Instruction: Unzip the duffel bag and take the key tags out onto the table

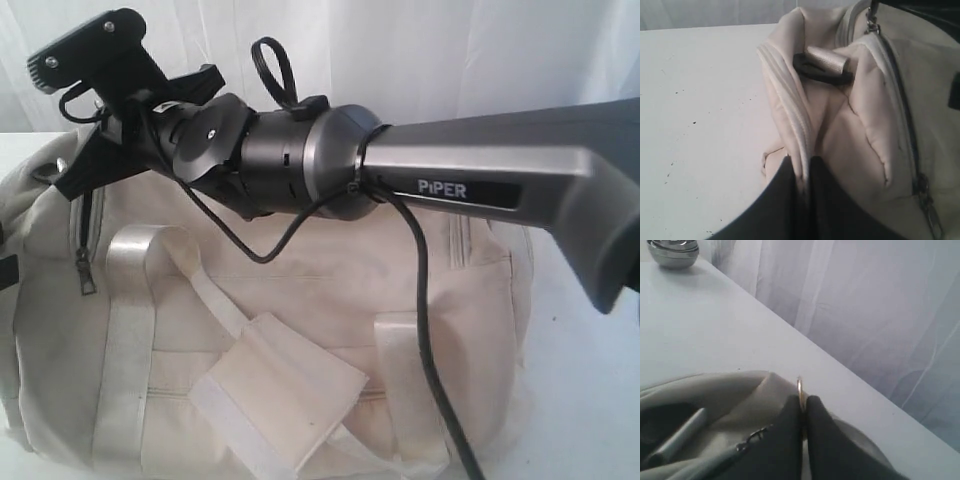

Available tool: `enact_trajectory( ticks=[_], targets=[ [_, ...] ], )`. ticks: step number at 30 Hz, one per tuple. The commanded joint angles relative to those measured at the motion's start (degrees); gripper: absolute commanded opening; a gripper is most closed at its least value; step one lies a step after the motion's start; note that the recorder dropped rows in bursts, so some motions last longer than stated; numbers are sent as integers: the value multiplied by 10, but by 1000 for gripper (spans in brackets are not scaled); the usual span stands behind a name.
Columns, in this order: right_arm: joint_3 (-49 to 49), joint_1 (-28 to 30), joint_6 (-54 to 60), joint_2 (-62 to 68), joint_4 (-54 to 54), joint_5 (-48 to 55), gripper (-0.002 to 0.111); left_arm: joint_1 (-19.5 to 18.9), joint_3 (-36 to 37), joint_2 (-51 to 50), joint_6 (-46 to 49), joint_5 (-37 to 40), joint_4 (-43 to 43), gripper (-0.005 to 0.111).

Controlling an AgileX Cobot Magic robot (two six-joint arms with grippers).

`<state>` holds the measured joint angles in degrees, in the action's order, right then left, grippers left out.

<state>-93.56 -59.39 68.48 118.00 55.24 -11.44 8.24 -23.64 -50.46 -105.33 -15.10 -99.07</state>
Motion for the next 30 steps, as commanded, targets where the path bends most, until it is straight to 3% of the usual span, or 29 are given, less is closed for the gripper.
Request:
enact_trajectory(
  ticks=[1,14,30],
  targets=[
    [-45,35,7,26,-1,-40,0,-1,1,4,4,1,-9,0],
    [-113,95,5,62,4,-51,0,-1,18,5,0,25,-9,0],
    [-110,122,9,49,10,-53,0,-1,18,11,-13,190,-9,0]
  ],
)
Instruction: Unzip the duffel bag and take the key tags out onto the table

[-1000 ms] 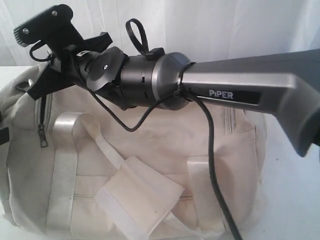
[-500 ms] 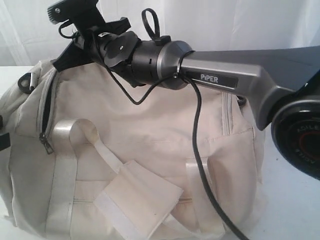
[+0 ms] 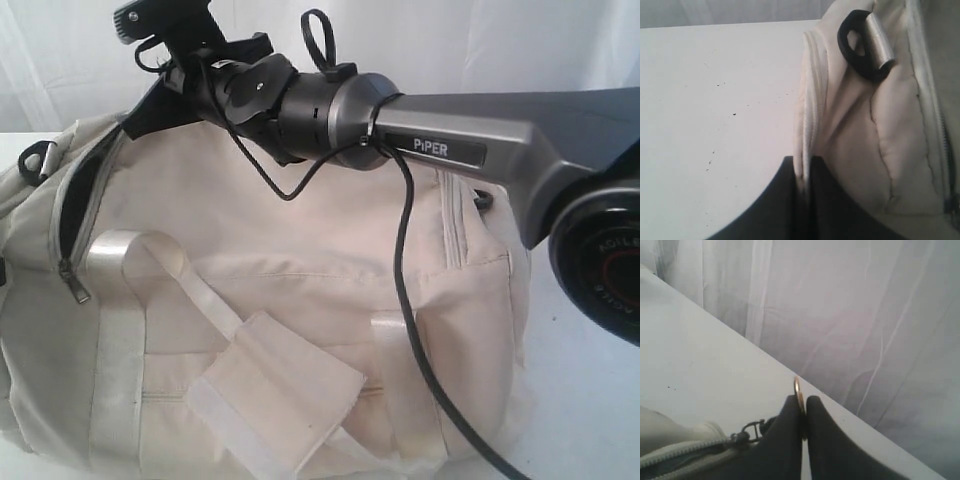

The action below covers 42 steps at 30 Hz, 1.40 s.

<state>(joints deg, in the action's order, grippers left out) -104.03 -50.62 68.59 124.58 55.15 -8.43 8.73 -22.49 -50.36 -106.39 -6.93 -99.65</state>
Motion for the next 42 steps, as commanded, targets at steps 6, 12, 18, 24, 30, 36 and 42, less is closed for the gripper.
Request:
enact_trajectory(
  ticks=[6,12,18,24,30,36,42],
  targets=[
    [-6,50,9,-34,46,-57,0,-6,7,17,-3,159,-3,0],
    [-4,66,59,-45,51,-19,0,-6,7,17,0,206,6,0],
    [19,74,61,-58,58,-19,0,-6,7,17,31,222,42,0],
    [64,86,64,-85,65,-22,0,-6,7,17,36,250,71,0],
    [106,94,87,-117,67,-28,0,-6,7,17,65,260,102,0],
    [147,107,87,-142,85,-38,0,-6,7,17,65,265,103,0],
    [190,122,105,-168,86,-41,0,-6,7,17,65,265,103,0]
  ],
)
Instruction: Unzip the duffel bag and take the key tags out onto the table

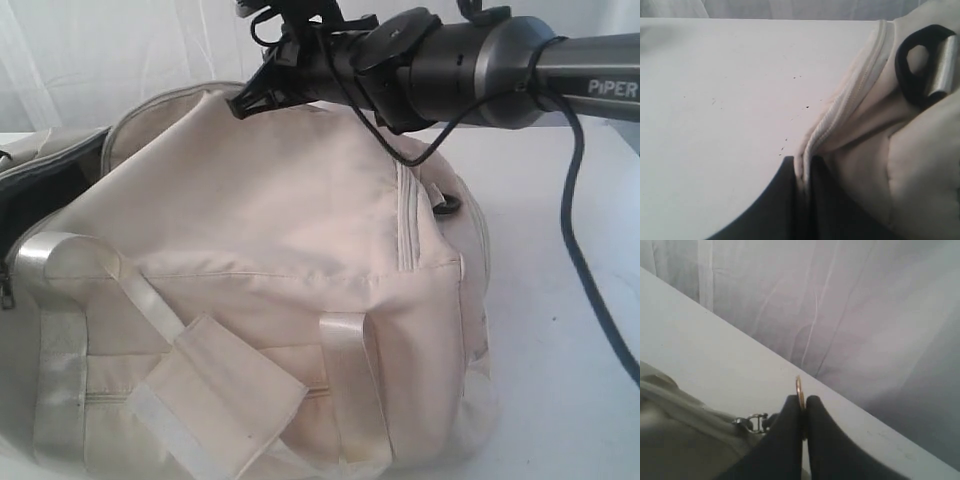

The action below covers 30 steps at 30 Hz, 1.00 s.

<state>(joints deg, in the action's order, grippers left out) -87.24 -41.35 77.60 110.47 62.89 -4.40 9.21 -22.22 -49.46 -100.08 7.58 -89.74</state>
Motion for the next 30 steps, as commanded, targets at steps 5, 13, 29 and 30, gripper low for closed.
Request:
enact_trajectory(
  ticks=[5,13,29,30],
  targets=[
    [53,52,16,-30,18,-79,0,-11,4,8,2,120,4,0],
    [85,64,60,-37,20,-100,0,-11,4,8,2,138,16,0],
    [254,136,124,-168,31,7,0,-11,4,8,27,130,45,0],
    [258,137,124,-171,31,7,0,-11,4,8,27,130,45,0]
  ],
)
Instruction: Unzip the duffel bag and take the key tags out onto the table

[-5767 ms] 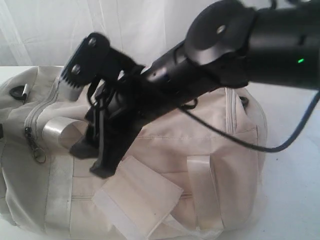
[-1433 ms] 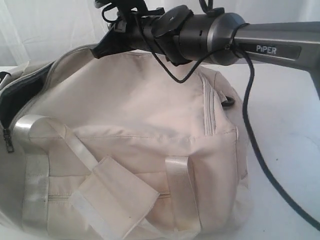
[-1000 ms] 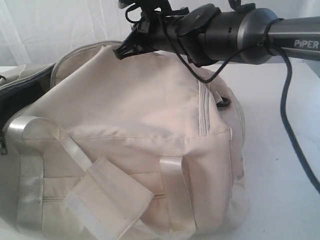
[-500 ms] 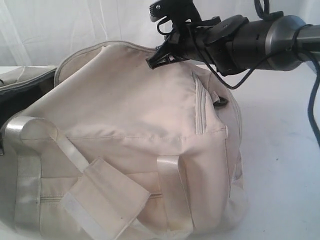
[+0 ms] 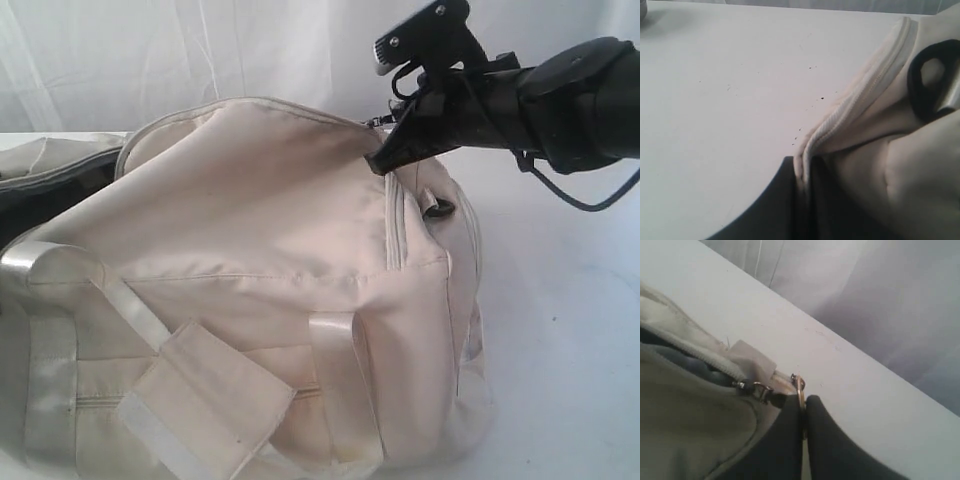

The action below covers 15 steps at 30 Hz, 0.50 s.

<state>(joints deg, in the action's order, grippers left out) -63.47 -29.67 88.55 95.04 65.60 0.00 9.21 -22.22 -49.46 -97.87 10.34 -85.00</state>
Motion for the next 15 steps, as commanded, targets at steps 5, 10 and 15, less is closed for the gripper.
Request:
enact_trajectory(
  ticks=[5,10,15],
  targets=[
    [45,33,13,-24,4,-29,0,-11,4,8,5,102,-2,0],
    [52,38,13,-24,4,-30,0,-11,3,8,5,82,-15,0],
    [47,37,13,-29,4,-27,0,-11,-14,14,6,-33,-102,0]
  ],
)
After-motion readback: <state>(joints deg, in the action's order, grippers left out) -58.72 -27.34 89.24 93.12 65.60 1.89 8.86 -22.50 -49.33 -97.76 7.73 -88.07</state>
